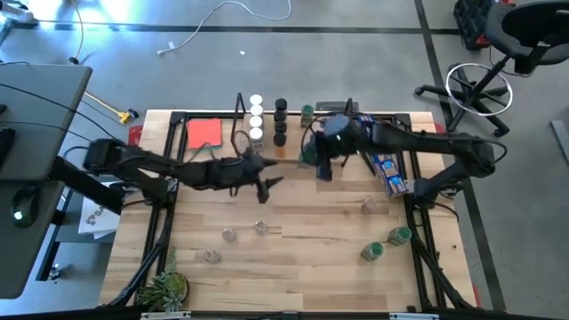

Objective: Shelf spices
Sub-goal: Put the green seasoning bottle on the shelf aligned with the other green seasoning bottle

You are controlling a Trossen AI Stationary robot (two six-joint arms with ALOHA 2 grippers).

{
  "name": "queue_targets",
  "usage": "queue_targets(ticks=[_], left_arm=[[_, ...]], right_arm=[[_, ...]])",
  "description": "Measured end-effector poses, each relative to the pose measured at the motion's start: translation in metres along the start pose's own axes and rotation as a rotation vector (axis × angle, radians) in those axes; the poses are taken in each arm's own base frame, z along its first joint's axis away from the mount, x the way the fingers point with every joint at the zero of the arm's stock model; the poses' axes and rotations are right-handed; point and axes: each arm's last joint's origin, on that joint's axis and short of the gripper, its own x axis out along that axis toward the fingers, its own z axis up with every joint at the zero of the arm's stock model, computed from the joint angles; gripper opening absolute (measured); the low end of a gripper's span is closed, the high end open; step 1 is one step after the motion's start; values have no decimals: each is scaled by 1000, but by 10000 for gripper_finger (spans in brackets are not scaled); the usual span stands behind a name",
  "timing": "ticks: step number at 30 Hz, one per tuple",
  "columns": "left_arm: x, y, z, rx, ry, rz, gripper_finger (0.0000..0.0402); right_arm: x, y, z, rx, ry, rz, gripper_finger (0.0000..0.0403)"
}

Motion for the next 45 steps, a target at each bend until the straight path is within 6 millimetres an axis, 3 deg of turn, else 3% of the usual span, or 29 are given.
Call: queue_targets(ticks=[6, 10, 18, 21, 27, 35, 40, 45], left_arm=[[-40, -4, 26, 31, -64, 30, 267], [-52, -8, 34, 35, -110, 27, 268], [-52, -13, 30, 48, -94, 39, 268], [-51, -13, 30, 48, -93, 39, 268], [-51, -13, 30, 47, -95, 39, 268], [-51, -13, 30, 46, -95, 39, 268], [-51, -13, 30, 40, -95, 38, 268], [-51, -13, 30, 40, -95, 37, 268]], right_arm=[[48, -60, -31, -8, 106, 18, 190], [72, -87, -51, -37, 155, 22, 190], [78, -121, -68, -7, 124, 42, 190], [77, -125, -69, -3, 116, 32, 192], [77, -128, -69, -38, 106, 23, 234], [74, -129, -62, -61, 51, -5, 241], [42, -117, -44, -82, 23, -69, 242], [4, -88, -31, -113, 56, -99, 243]])
